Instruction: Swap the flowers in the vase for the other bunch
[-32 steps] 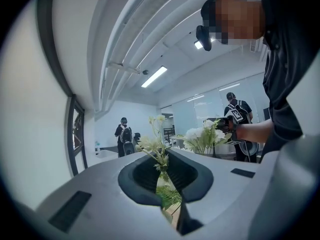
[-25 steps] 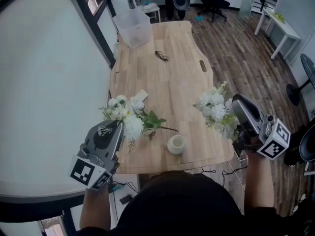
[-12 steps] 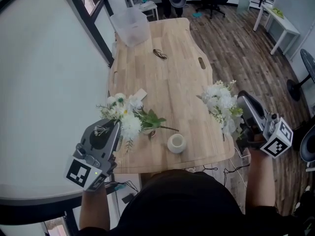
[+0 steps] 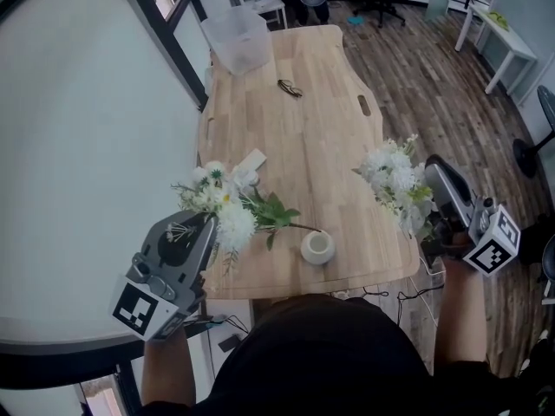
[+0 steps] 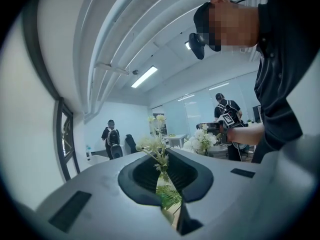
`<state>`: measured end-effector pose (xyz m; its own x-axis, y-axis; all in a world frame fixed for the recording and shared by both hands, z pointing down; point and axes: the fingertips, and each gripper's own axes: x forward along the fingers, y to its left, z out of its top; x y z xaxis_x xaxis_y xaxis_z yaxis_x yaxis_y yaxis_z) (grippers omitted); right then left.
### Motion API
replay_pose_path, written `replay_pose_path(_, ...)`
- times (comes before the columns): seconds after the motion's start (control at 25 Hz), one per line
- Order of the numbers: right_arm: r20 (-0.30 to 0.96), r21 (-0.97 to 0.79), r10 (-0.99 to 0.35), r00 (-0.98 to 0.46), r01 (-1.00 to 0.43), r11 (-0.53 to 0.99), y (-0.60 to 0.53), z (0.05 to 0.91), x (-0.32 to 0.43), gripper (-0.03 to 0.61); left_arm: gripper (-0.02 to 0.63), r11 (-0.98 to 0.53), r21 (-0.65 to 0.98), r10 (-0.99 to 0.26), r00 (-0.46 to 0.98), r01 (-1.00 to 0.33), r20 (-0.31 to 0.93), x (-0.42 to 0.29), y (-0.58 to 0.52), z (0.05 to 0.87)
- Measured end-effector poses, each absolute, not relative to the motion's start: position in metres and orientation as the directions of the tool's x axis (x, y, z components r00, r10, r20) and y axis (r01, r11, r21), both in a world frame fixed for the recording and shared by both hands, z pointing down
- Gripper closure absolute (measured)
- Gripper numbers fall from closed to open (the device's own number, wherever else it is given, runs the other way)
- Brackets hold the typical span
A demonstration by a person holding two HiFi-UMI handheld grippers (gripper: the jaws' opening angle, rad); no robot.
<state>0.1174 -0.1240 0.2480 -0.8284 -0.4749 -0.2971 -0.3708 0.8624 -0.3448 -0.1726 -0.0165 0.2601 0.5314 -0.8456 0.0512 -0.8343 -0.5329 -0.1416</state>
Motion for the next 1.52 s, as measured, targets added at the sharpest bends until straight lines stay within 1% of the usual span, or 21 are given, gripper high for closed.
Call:
replay_pose_path(0.12, -0.293, -0.352, -0.475, -0.83, -0.368, 0.861, -0.125, 0.259, 0.12, 0.514, 0.592, -0.541, -0.141, -0.841, 0.538, -0.829, 0.065, -0.167, -0.014, 0.269)
replay_pose_path(0.28, -0.277, -0.368, -0.478, -0.833, -0.368, 0.854, -0.13, 0.25, 0.118, 0.514, 0.592, -0.549, -0.146, -0.836, 0.541, -0.823, 0.094, -0.166, -0.018, 0.261)
replay_pose_path(0.44, -0.265, -0.37, -0.469, -0.843, -0.36, 0.857, -0.124, 0.263, 0.121, 0.514, 0.592, -0.548, -0.167, -0.836, 0.532, -0.82, 0.131, -0.157, -0.013, 0.277)
replay_pose_path(1.0, -0.221, -0.391, -0.476, -0.851, -0.37, 0.843, -0.121, 0.253, 0.107, 0.514, 0.592, -0.592, -0.161, -0.804, 0.566, -0.79, 0.184, -0.151, -0.026, 0.278)
replay_pose_path(1.2, -0.217, -0.394, -0.485, -0.847, -0.378, 0.838, -0.121, 0.254, 0.108, 0.514, 0.591, -0.618, -0.169, -0.783, 0.582, -0.767, 0.221, -0.143, -0.031, 0.287)
replay_pose_path(1.52, -0.206, -0.406, -0.491, -0.846, -0.383, 0.83, -0.123, 0.266, 0.113, 0.514, 0.592, -0.632, -0.144, -0.77, 0.597, -0.761, 0.226, -0.132, -0.04, 0.301)
